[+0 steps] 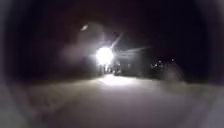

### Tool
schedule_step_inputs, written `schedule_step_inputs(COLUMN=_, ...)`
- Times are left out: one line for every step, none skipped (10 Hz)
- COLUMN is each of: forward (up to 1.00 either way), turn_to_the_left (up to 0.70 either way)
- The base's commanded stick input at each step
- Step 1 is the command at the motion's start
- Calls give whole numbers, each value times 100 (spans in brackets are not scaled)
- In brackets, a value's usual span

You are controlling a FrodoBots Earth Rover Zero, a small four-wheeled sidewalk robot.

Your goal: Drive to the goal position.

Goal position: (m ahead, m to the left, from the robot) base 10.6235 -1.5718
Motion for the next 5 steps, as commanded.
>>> schedule_step_inputs(forward=100, turn_to_the_left=21)
schedule_step_inputs(forward=100, turn_to_the_left=22)
schedule_step_inputs(forward=100, turn_to_the_left=15)
schedule_step_inputs(forward=100, turn_to_the_left=8)
schedule_step_inputs(forward=100, turn_to_the_left=3)
